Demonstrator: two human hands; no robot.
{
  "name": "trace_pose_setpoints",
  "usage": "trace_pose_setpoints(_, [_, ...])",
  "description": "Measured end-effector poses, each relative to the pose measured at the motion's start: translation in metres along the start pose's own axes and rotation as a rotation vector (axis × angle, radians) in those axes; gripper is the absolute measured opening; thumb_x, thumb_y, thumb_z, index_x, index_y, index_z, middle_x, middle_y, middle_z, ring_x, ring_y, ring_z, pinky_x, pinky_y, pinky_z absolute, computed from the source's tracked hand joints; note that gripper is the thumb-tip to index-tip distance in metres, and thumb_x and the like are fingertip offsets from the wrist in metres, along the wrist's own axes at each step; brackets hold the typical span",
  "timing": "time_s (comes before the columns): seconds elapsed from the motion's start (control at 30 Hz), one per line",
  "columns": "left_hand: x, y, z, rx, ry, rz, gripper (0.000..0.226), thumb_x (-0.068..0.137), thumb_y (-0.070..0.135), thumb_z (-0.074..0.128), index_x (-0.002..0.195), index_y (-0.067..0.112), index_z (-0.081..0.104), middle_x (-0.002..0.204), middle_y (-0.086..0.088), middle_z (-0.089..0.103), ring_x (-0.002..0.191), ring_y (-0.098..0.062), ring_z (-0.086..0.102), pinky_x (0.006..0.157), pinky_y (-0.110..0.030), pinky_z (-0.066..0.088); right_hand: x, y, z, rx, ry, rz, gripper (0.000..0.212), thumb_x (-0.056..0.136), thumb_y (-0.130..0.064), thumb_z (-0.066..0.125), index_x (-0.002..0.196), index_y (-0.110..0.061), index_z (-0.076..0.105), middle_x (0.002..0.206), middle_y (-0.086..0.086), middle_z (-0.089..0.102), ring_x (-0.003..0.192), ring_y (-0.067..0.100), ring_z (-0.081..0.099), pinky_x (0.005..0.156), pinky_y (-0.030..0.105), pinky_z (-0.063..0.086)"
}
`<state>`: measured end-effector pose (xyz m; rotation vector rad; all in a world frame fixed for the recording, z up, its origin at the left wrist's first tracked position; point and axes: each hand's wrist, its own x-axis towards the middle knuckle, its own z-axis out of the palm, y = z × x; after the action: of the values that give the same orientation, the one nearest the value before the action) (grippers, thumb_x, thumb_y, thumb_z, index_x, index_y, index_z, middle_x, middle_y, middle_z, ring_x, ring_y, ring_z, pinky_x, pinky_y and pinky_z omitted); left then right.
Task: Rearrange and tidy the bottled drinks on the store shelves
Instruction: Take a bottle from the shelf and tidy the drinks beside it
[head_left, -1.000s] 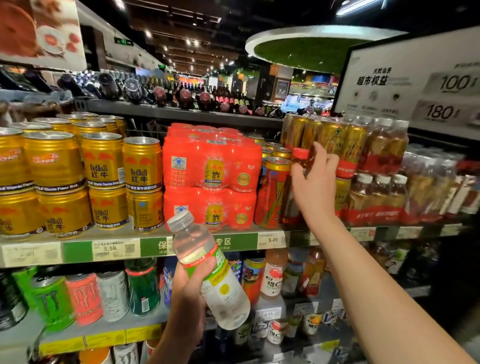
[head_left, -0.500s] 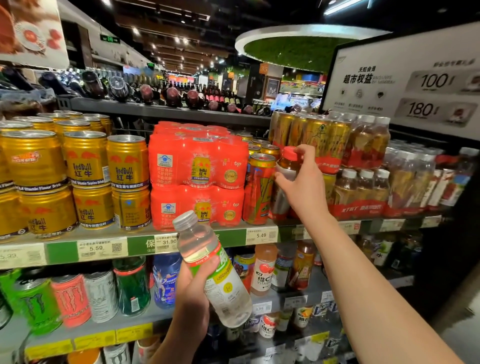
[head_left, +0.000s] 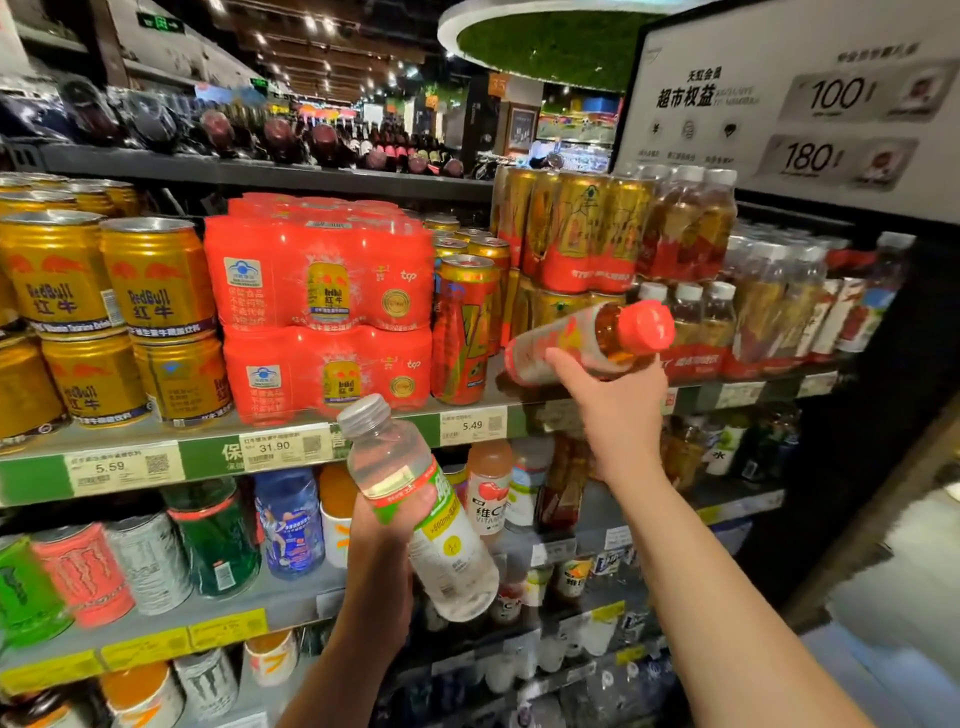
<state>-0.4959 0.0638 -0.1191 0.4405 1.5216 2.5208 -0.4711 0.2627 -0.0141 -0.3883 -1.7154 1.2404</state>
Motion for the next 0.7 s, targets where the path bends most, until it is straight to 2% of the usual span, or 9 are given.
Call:
trace_pose_setpoints(0.1, [0.0, -0.014, 0.01, 0.021, 0.004, -0.001, 0.058, 0.063, 0.04, 0.074, 0.112, 0.011, 0.061, 0.096, -0.015, 0.066, 0.091, -0.032, 0.065, 0.082, -0.053, 0.053, -0.011, 0.011, -0.036, 0.075, 0.076, 0.008, 0.052, 0.076, -0.022, 0.086, 0.121, -0.01, 0.064, 0.11, -0.004, 0.073, 0.1, 0.002, 0.068, 0.091, 0.015, 0.052])
trace_pose_setpoints(0.2, [0.002, -0.027, 0.027, 0.023, -0.018, -0.02, 0.043, 0.063, 0.038, 0.075, 0.101, 0.02, 0.068, 0.091, -0.011, 0.068, 0.087, -0.032, 0.066, 0.078, -0.049, 0.053, -0.023, 0.042, -0.068, 0.109, 0.115, 0.133, 0.045, 0.076, -0.022, 0.085, 0.116, -0.015, 0.066, 0.101, -0.009, 0.074, 0.092, -0.001, 0.07, 0.091, 0.024, 0.055])
trace_pose_setpoints(0.27, [0.003, -0.036, 0.041, 0.017, -0.024, -0.041, 0.052, 0.062, 0.036, 0.076, 0.108, 0.014, 0.064, 0.092, -0.012, 0.068, 0.087, -0.031, 0.067, 0.077, -0.046, 0.056, -0.027, 0.073, -0.086, 0.131, 0.121, 0.192, 0.042, 0.076, -0.019, 0.085, 0.112, -0.017, 0.063, 0.099, -0.006, 0.073, 0.089, 0.001, 0.07, 0.088, 0.027, 0.056])
trace_pose_setpoints(0.37, [0.005, -0.058, 0.067, 0.028, 0.029, -0.057, 0.067, 0.06, 0.034, 0.077, 0.118, 0.005, 0.06, 0.095, -0.01, 0.071, 0.088, -0.026, 0.07, 0.076, -0.038, 0.056, -0.024, 0.12, -0.109, 0.023, 0.088, 0.172, 0.047, 0.068, -0.041, 0.082, 0.093, -0.007, 0.061, 0.081, -0.002, 0.068, 0.073, -0.002, 0.064, 0.072, 0.019, 0.054])
trace_pose_setpoints(0.43, [0.006, -0.074, 0.088, 0.021, 0.115, -0.093, 0.074, 0.054, 0.036, 0.079, 0.12, 0.006, 0.061, 0.095, -0.006, 0.074, 0.087, -0.022, 0.07, 0.075, -0.033, 0.055, -0.017, 0.15, -0.122, -0.051, 0.01, 0.18, 0.055, 0.065, -0.051, 0.079, 0.087, -0.004, 0.062, 0.071, -0.002, 0.065, 0.067, 0.001, 0.063, 0.066, 0.022, 0.05])
trace_pose_setpoints(0.47, [0.007, -0.084, 0.097, 0.026, 0.156, -0.103, 0.073, 0.052, 0.035, 0.08, 0.118, 0.008, 0.062, 0.092, -0.002, 0.076, 0.085, -0.02, 0.07, 0.071, -0.03, 0.055, -0.012, 0.164, -0.127, -0.058, -0.025, 0.208, 0.052, 0.067, -0.047, 0.083, 0.092, -0.007, 0.061, 0.071, -0.003, 0.065, 0.067, 0.006, 0.063, 0.068, 0.028, 0.052])
trace_pose_setpoints(0.53, [0.009, -0.1, 0.115, 0.042, 0.205, -0.104, 0.067, 0.057, 0.03, 0.081, 0.117, 0.009, 0.062, 0.086, 0.003, 0.076, 0.081, -0.017, 0.069, 0.065, -0.025, 0.055, -0.004, 0.186, -0.132, -0.083, -0.06, 0.228, 0.057, 0.07, -0.042, 0.087, 0.111, -0.017, 0.056, 0.078, -0.007, 0.064, 0.07, 0.006, 0.06, 0.071, 0.029, 0.051])
trace_pose_setpoints(0.6, [0.013, -0.114, 0.131, 0.055, 0.229, -0.094, 0.072, 0.057, 0.032, 0.082, 0.121, 0.005, 0.06, 0.088, 0.001, 0.074, 0.079, -0.014, 0.069, 0.065, -0.024, 0.055, 0.004, 0.204, -0.134, -0.134, -0.106, 0.231, 0.072, 0.068, -0.054, 0.081, 0.123, -0.018, 0.053, 0.092, -0.007, 0.066, 0.08, 0.005, 0.06, 0.079, 0.029, 0.049])
trace_pose_setpoints(0.7, [0.017, -0.128, 0.146, 0.072, 0.272, -0.068, 0.08, 0.054, 0.037, 0.081, 0.123, 0.004, 0.059, 0.095, -0.002, 0.073, 0.085, -0.017, 0.068, 0.071, -0.027, 0.055, 0.018, 0.227, -0.132, -0.158, -0.221, 0.225, 0.056, 0.073, -0.044, 0.083, 0.113, -0.018, 0.054, 0.09, -0.012, 0.063, 0.079, -0.006, 0.056, 0.076, 0.014, 0.043])
